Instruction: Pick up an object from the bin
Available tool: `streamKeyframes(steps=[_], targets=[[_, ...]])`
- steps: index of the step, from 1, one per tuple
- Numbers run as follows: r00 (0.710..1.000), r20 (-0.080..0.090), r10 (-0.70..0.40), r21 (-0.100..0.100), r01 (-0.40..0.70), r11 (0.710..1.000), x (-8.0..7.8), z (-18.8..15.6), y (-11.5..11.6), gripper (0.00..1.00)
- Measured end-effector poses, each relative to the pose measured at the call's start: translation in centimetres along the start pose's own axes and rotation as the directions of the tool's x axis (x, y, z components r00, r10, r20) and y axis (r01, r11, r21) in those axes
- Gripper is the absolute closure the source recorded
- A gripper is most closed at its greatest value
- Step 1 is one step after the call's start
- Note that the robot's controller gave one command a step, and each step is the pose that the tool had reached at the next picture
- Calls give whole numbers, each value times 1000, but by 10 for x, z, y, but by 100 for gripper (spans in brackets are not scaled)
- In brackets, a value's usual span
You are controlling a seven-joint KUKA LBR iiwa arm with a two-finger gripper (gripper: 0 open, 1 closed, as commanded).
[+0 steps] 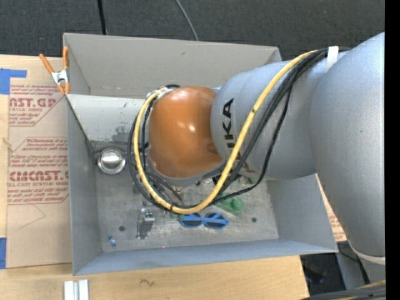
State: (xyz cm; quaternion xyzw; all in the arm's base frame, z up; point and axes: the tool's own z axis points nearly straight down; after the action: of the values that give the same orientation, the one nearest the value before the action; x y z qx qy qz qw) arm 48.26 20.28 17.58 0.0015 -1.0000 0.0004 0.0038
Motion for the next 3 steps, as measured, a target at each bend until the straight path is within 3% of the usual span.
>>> streamKeyframes(steps=[1,2,3], targets=[[999,1,53,4,-53,999,-28,88,-100,0],[995,13,103,-6,-103,995,-12,104,-146,0],[995,5,98,-4,-98,995,-10,103,-145,100]])
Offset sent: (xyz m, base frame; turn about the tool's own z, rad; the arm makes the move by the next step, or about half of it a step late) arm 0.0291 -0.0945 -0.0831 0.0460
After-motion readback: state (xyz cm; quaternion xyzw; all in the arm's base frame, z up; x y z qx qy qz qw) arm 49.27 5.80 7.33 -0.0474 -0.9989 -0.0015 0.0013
